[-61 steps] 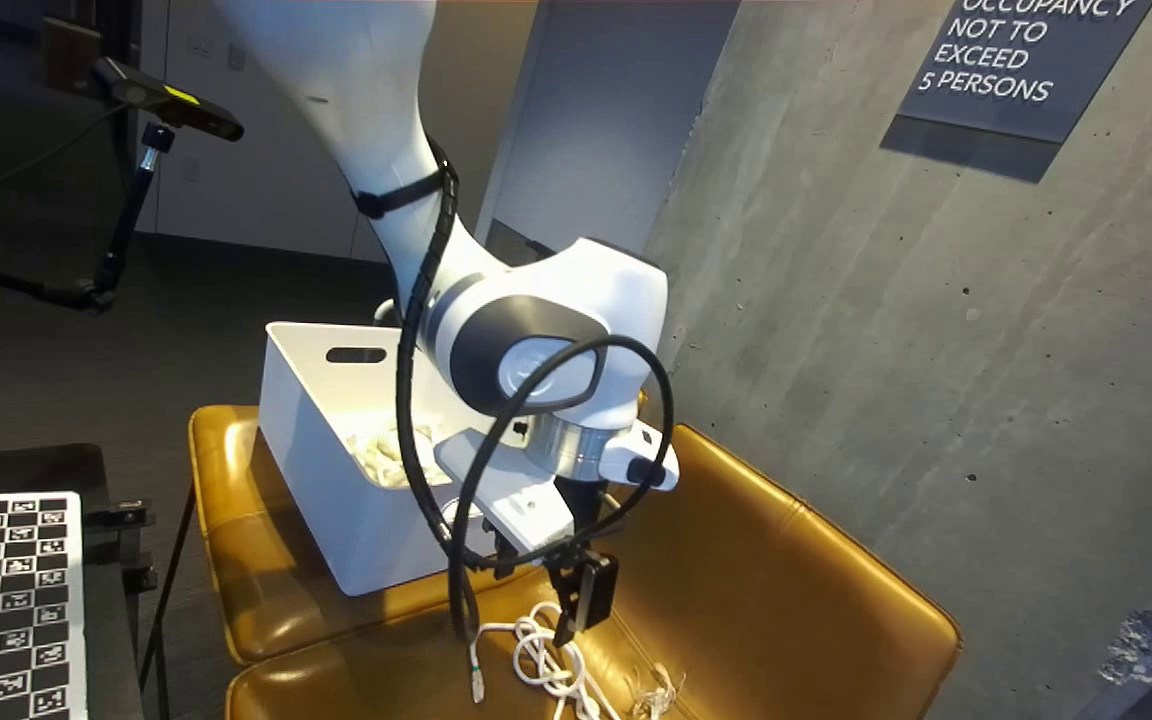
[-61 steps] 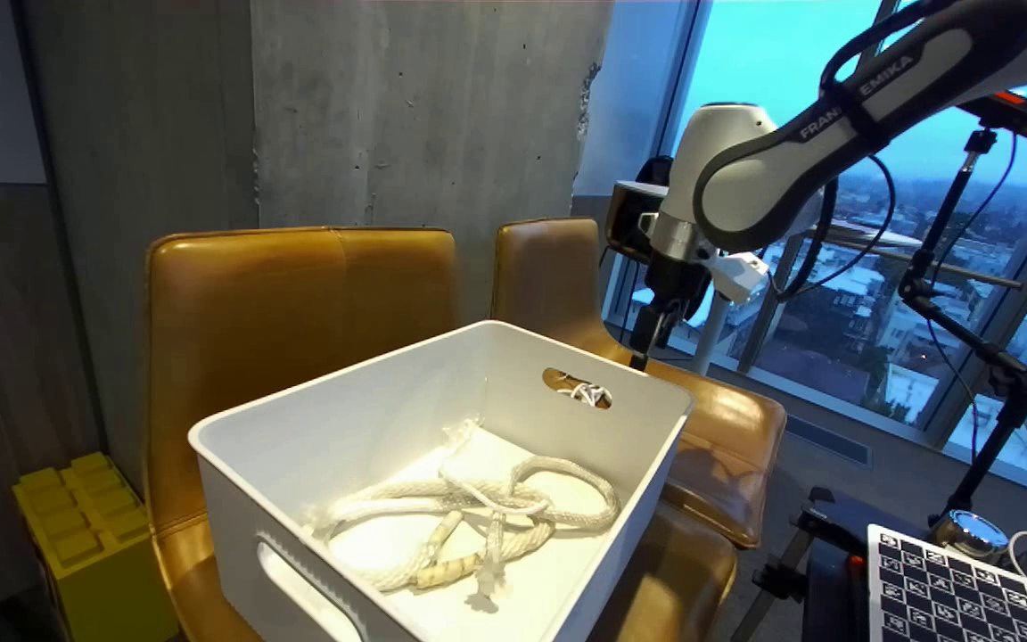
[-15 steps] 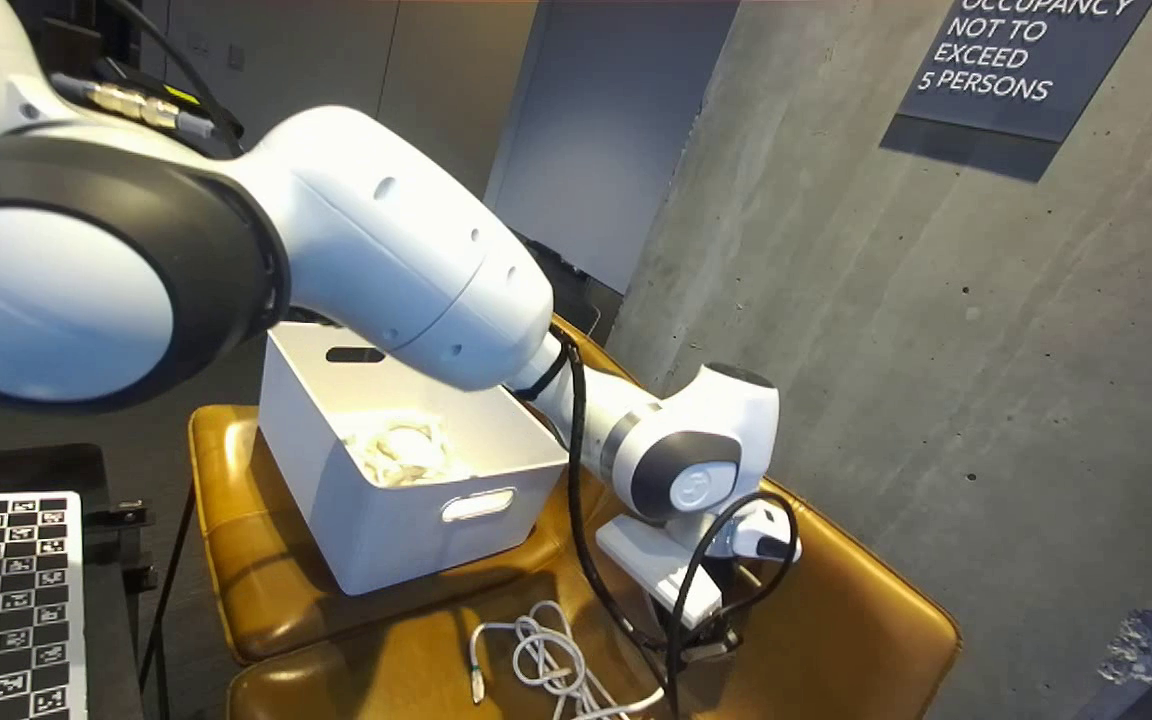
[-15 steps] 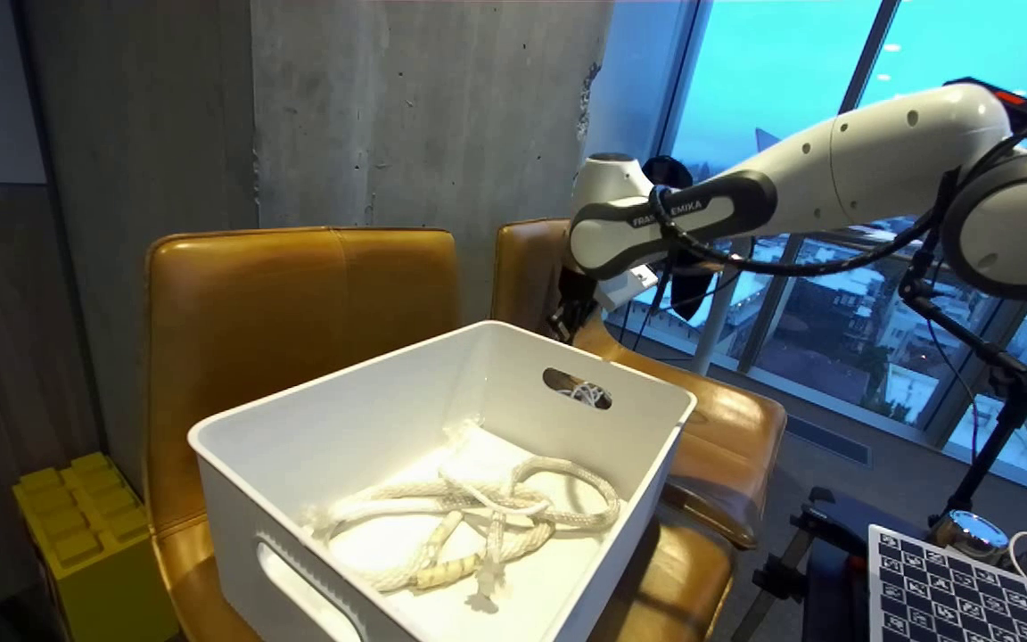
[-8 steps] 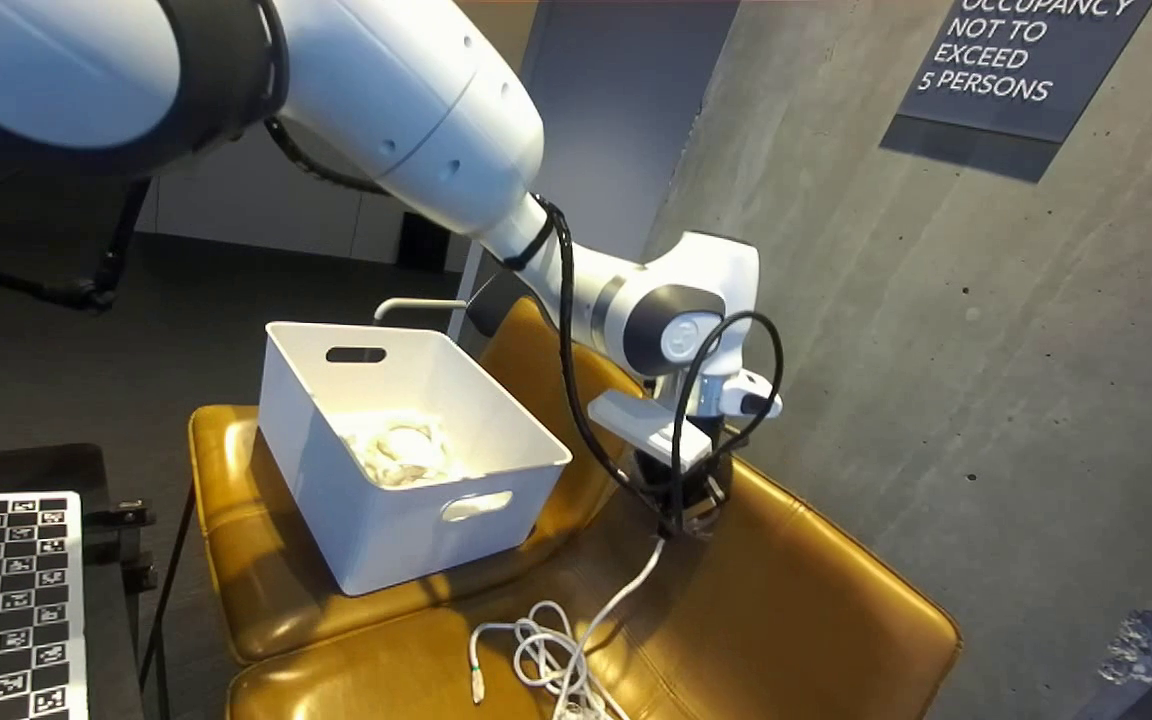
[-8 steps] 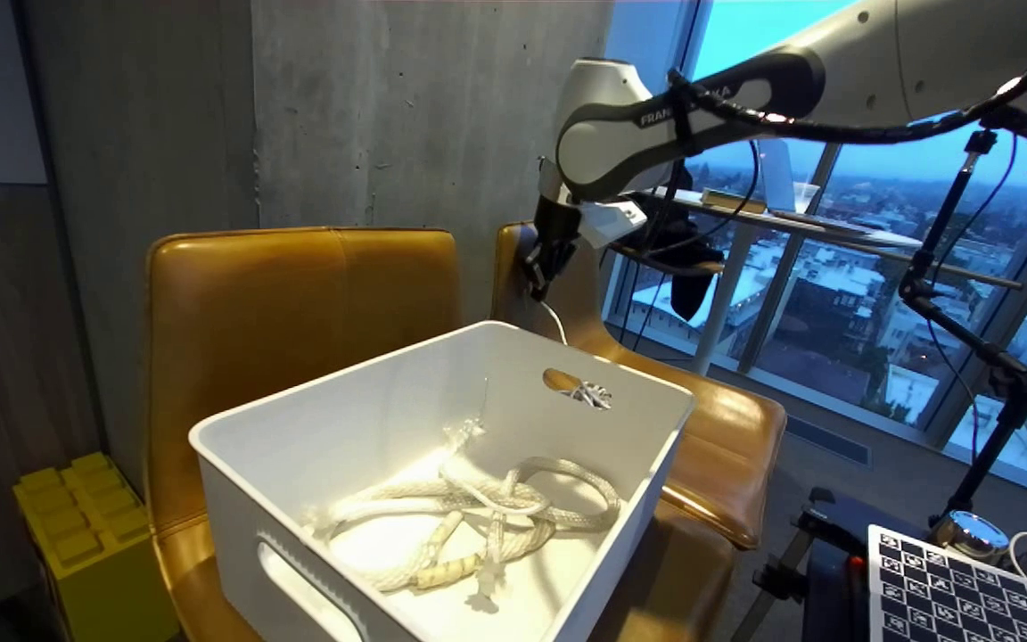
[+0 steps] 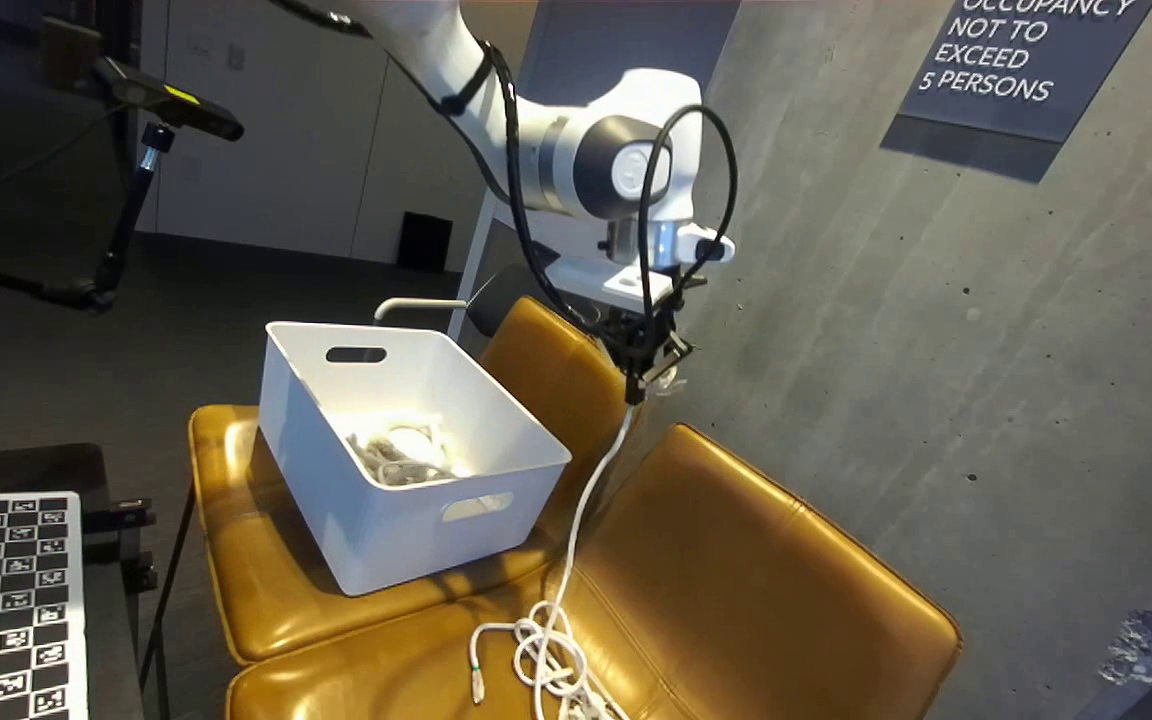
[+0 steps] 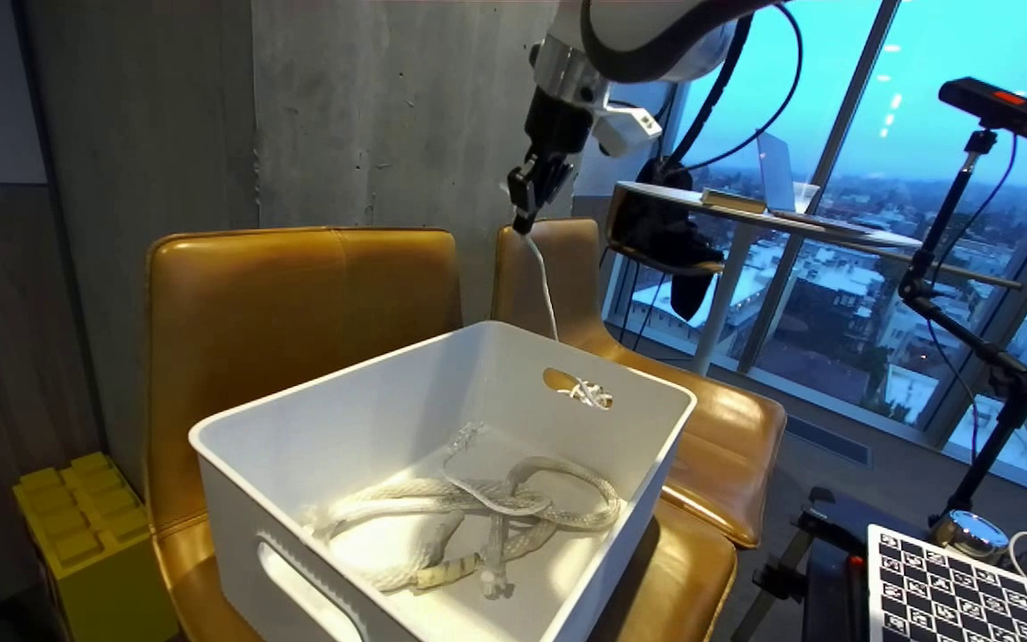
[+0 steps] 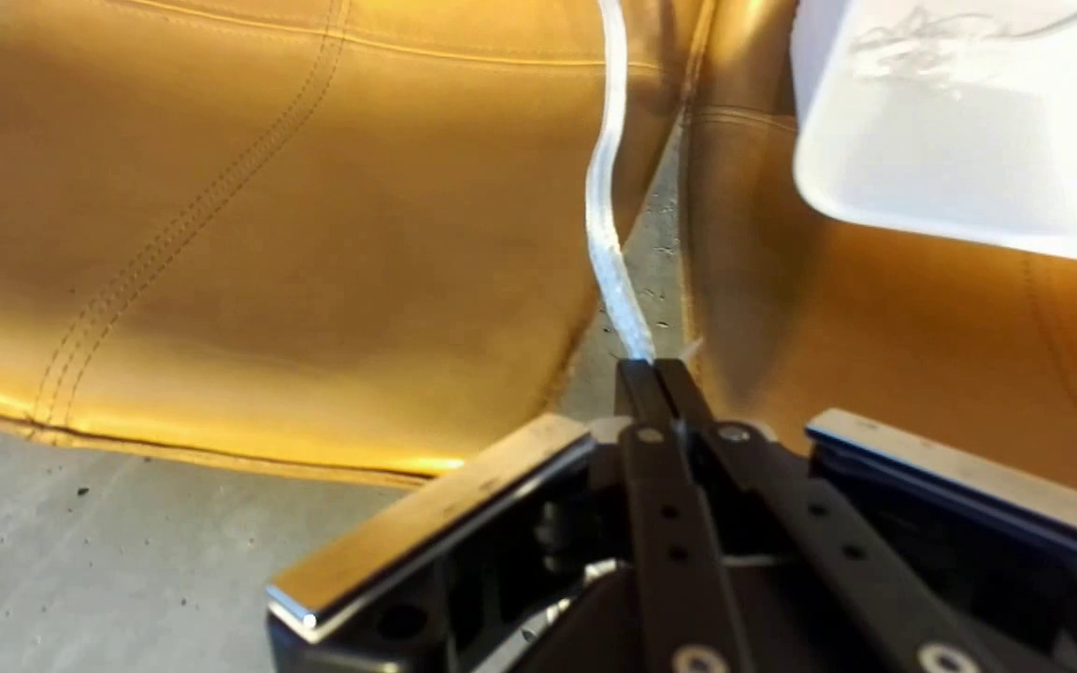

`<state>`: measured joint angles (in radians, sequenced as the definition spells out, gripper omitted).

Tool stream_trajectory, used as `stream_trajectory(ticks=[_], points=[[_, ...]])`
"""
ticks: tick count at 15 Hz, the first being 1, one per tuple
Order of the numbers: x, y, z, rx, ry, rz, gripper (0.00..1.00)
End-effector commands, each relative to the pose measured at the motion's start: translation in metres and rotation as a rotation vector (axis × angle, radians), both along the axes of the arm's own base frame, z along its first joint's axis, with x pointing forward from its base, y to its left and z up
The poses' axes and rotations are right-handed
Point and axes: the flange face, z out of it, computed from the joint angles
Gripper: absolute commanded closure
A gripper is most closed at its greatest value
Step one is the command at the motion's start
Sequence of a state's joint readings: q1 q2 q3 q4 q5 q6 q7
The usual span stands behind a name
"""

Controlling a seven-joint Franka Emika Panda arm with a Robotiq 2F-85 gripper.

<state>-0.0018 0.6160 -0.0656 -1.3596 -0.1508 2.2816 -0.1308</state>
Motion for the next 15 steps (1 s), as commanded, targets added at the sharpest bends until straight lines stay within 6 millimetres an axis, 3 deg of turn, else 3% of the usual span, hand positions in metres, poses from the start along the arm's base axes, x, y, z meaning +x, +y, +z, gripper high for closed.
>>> stream_trajectory(ticks=[1, 8, 15], points=[[-0.05, 0.037, 0.054, 0.008, -0.031, 0.06, 0.99], [-0.14, 0.121, 0.162, 0.038, -0.113, 0.172, 0.99], [-0.262, 0.211, 0.254, 0.045, -0.157, 0.253, 0.99]])
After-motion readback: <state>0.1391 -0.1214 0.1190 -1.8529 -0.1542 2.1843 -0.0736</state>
